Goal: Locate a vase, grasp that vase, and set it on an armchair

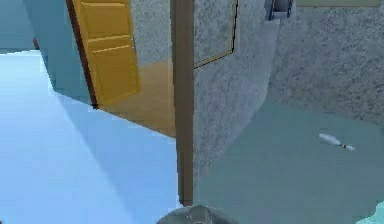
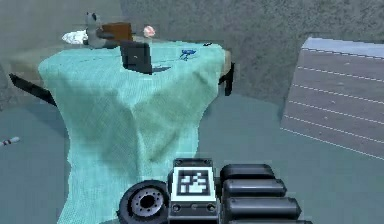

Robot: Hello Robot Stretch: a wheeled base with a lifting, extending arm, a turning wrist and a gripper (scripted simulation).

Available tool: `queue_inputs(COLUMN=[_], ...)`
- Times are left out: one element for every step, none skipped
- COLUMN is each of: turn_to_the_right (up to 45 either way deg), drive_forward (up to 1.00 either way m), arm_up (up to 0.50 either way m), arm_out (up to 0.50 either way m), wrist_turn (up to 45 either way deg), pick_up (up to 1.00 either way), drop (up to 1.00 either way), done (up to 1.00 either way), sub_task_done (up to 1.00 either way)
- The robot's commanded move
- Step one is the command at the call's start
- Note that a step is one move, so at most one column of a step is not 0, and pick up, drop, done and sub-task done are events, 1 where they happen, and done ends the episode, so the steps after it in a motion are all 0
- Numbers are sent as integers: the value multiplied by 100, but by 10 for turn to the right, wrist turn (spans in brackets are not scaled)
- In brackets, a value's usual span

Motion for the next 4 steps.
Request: queue_inputs(turn_to_the_right=[0, -360, 0, 360], drive_forward=[40, 0, 75, 0], arm_up=[0, 0, 0, 0], arm_out=[0, 0, 0, 0], wrist_turn=[0, 0, 0, 0], pick_up=[0, 0, 0, 0], drop=[0, 0, 0, 0], done=[0, 0, 0, 0], sub_task_done=[0, 0, 0, 0])
